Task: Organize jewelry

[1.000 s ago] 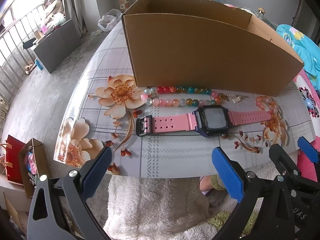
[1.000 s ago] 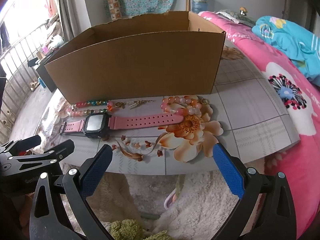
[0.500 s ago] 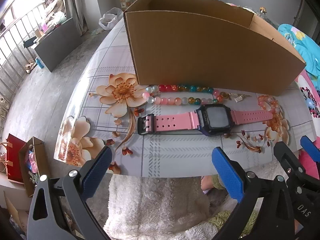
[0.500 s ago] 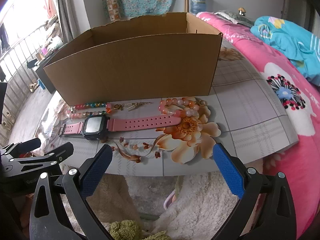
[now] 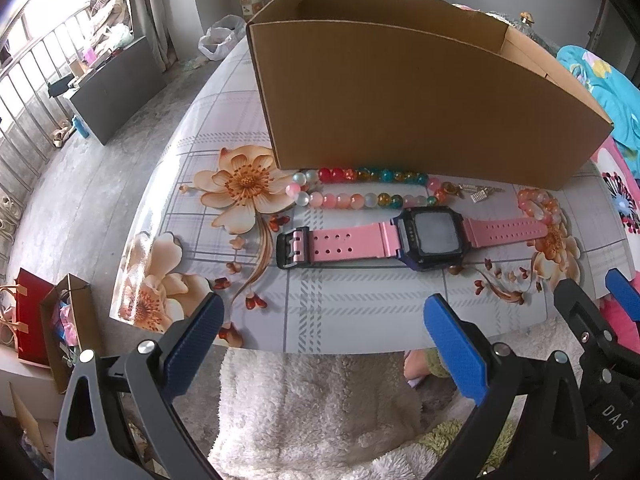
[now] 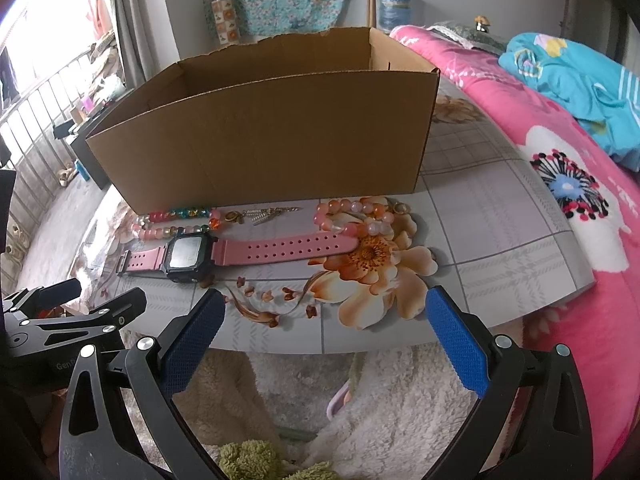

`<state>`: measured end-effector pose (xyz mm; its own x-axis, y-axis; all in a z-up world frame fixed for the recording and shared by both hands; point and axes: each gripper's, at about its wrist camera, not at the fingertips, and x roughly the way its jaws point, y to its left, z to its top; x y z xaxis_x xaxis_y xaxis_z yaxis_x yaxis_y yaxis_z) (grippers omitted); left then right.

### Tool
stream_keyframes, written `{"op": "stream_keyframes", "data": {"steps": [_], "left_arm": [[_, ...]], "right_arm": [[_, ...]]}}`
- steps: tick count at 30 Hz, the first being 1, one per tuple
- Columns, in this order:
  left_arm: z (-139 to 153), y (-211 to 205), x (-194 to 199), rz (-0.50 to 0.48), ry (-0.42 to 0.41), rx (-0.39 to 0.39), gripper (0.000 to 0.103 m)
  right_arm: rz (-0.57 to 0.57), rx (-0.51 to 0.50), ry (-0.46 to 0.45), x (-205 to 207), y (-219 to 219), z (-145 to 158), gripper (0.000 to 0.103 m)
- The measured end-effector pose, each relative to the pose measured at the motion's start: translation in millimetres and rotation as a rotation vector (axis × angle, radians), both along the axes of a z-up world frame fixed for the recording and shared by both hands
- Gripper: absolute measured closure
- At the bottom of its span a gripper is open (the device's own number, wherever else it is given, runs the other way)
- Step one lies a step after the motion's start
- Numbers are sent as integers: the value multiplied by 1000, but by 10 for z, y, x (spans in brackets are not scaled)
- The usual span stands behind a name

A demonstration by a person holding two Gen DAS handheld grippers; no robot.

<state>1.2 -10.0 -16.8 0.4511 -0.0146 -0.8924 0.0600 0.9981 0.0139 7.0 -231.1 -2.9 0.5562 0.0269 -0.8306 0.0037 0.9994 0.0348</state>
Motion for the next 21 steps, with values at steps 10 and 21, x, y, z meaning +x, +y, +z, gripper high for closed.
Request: {"op": "stream_keyframes", "data": {"steps": [10,21], "left_arm": [[64,-3,-40,-2,-16,14,4],[81,-10,-44,-2,-18,19,4]], "right_arm": [[-2,-1,-4,-2,-3,18,7],[-2,-1,-5,-7,-14,18,7]]}}
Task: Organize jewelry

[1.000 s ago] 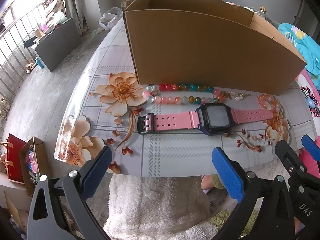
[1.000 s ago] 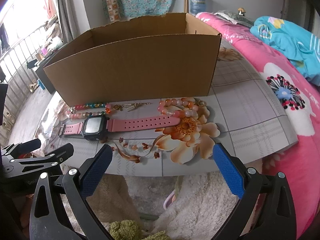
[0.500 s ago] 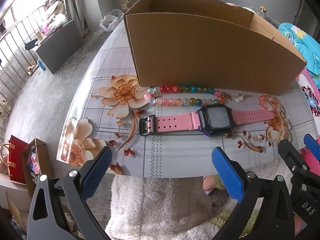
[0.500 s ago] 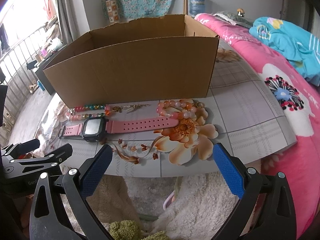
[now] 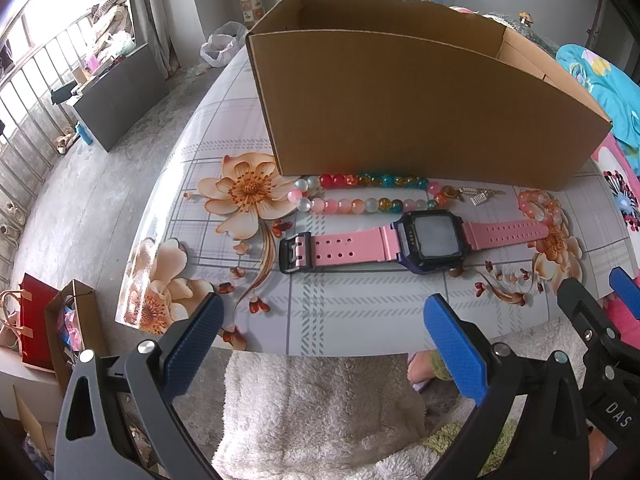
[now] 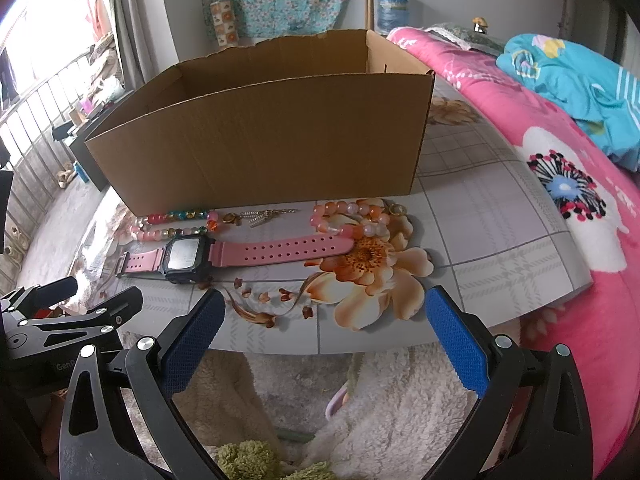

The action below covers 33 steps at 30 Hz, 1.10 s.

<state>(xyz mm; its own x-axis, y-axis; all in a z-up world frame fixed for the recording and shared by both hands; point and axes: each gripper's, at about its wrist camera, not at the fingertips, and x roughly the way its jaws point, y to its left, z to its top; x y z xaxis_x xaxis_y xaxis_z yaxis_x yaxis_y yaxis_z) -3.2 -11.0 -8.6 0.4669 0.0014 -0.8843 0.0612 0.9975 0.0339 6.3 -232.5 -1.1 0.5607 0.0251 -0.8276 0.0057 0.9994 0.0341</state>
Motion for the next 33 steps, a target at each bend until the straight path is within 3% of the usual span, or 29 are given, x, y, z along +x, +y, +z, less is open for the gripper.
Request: {"op": "stream_keyframes", "data": {"steps": [15,24,29,33], "left_arm": [[-3,9,6,5,2,5,4],[-89,221,39,15,-8,6,4],[-106,392,62,-25,-15,-12,4],[-64,600,58,-76,-76,-84,4]], "right_arm": [[-4,-4,-3,-13,-42,-7,7],[14,-8,-18,-30,11,3,7],[127,1,-58,-15,127,51,7],[314,21,-81,101,344,85,8]]}}
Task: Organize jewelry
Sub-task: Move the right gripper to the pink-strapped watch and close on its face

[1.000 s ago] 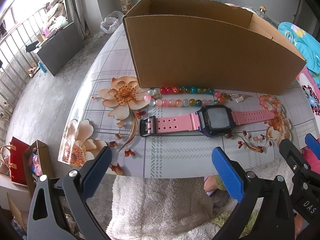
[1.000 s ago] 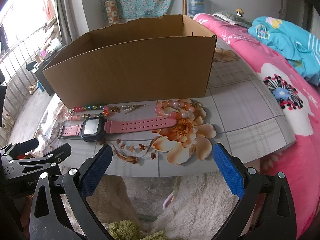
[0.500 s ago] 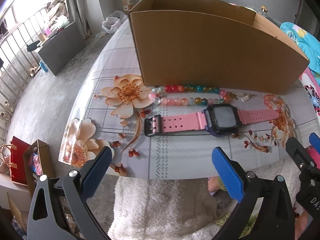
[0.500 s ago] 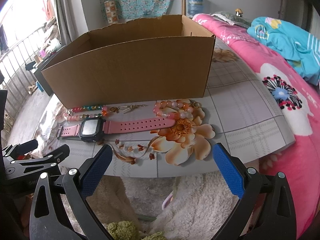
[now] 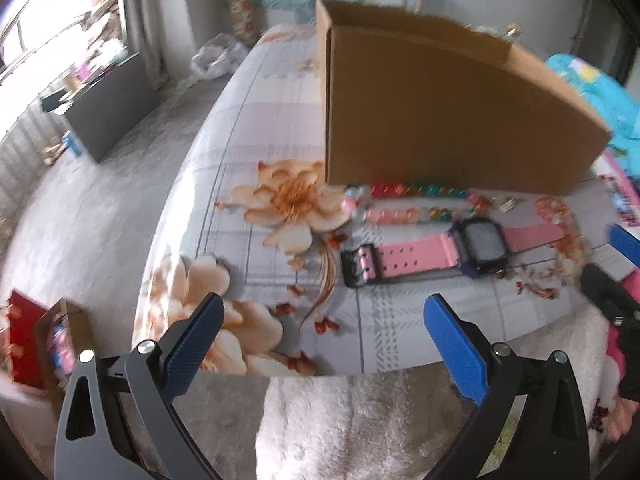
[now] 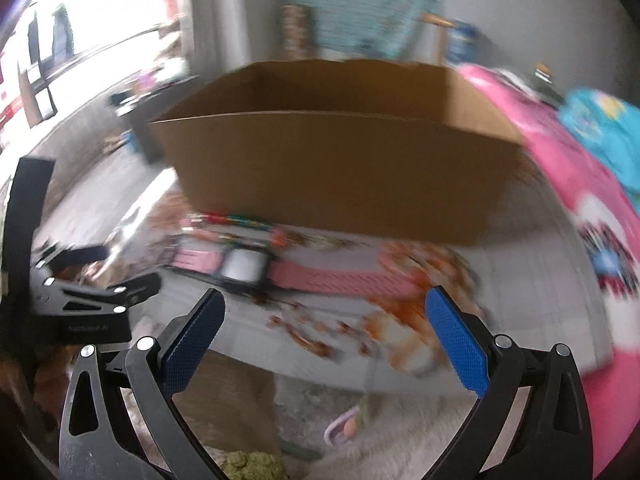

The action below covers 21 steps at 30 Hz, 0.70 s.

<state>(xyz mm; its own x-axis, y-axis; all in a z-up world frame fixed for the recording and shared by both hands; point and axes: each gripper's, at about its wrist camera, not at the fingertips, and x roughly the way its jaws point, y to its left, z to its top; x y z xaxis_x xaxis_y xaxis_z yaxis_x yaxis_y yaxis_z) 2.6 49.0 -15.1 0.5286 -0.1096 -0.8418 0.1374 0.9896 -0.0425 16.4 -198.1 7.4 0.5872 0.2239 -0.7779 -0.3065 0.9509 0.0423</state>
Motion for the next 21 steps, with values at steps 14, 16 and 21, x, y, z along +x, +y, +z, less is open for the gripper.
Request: {"op": "stream_keyframes", "data": {"steps": [14,16,21], "left_arm": [[26,390,-19,-139,-95,-214,4],[17,300,-33,-154,-122,-185,4],[-7,111,-62,-233,-189,-59,15]], "right_arm": [[389,-56,169,460,462,-430,36],[406,-88,174,448,483,-459,39],[477,-119,186,451,481,-435,45]]}}
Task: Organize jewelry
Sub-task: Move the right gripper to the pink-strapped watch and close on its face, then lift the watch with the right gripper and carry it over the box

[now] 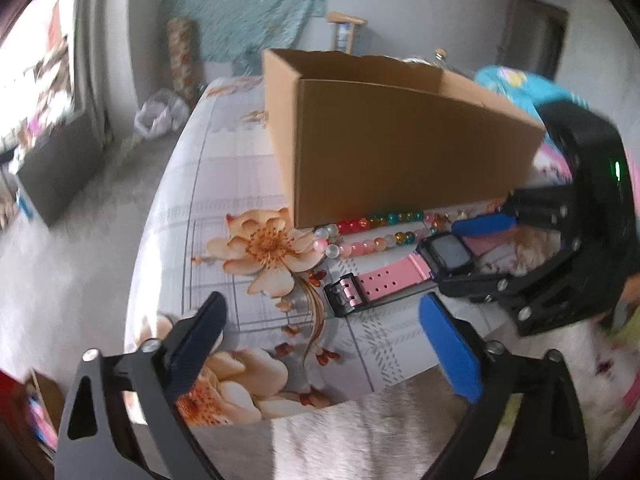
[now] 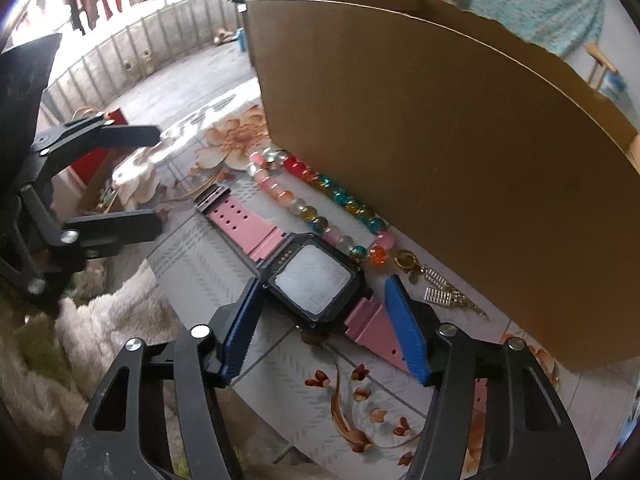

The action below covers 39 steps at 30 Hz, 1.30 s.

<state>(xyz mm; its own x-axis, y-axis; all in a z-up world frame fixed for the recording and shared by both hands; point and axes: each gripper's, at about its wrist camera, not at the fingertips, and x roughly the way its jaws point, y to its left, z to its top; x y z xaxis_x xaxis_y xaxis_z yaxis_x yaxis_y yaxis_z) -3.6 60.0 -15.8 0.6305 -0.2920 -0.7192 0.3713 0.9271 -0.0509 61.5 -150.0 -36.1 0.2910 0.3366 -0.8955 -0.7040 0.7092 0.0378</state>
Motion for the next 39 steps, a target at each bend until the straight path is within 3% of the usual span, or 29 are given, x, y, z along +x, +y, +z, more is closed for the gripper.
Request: {"op": "stream_keyframes", "data": {"steps": [3,9,13,16,20,21,25,30,32,39], "left_arm": [[-1,-123,-23,-59,-38,72,26],[-5,-414,-50,-204,-58,135,46],[-84,-662,-74,-286,-94,259,56],[-172,-782,-42,-313,-96,333,65],[-208,-817,37,-305,-93,345,86],[-212,-807,63,-295,-85,340,91],[-183,-712,169,-283,-26,261,92],[-184,-702,230,-270,4,237,93],[-182,-707,244,-264,14,228,94],[-177,-653,354,-210,-2,218,99]], "right_arm": [[20,20,45,58,-24,16,46],[11,121,191,247,-195,34,51],[14,179,280,352,-270,31,51],[18,216,324,401,-285,3,51],[2,261,350,434,-348,-35,51],[-4,261,342,428,-350,-28,51],[-31,239,264,284,-313,-10,49],[-71,173,115,1,-375,71,49],[-85,138,67,-61,-389,75,56],[-135,31,-95,-181,-372,71,94]]}}
